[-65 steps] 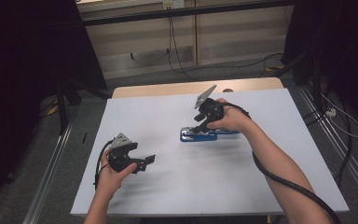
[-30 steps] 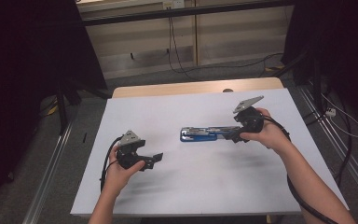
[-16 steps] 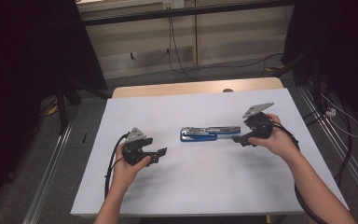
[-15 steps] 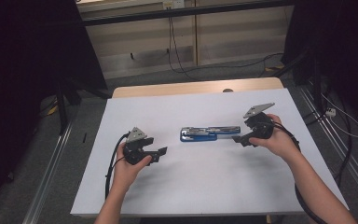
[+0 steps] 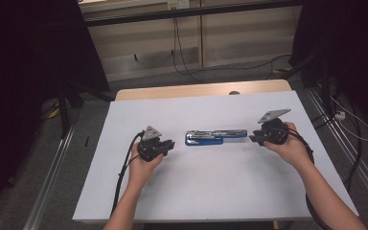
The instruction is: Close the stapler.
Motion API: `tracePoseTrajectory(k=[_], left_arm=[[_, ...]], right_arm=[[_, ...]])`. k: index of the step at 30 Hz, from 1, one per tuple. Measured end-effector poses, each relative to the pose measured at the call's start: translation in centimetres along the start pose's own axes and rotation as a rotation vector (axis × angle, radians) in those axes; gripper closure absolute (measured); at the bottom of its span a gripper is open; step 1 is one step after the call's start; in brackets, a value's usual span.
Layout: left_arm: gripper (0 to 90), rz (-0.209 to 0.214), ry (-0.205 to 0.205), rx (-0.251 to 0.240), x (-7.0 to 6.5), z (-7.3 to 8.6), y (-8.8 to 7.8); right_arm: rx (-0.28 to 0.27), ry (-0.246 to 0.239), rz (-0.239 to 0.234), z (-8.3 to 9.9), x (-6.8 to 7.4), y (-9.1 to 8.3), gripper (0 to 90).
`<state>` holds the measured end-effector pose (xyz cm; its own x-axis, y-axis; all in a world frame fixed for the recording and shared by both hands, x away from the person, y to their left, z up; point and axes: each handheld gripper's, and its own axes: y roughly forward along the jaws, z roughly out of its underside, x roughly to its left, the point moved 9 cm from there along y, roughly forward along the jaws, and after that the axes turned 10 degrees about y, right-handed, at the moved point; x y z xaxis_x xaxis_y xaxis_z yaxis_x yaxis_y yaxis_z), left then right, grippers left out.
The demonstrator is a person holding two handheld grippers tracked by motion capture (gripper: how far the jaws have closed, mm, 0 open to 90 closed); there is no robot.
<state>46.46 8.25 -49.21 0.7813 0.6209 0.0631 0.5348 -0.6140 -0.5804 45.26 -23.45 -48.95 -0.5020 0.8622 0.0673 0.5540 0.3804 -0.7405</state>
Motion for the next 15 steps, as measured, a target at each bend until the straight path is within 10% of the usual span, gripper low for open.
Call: tracePoseTrajectory(k=[15], left_arm=[[90.0, 0.003, 0.015, 0.002, -0.3, -0.6, 3.3]], right_arm=[[0.013, 0.029, 0.023, 1.5, -0.9, 1.6, 90.0]])
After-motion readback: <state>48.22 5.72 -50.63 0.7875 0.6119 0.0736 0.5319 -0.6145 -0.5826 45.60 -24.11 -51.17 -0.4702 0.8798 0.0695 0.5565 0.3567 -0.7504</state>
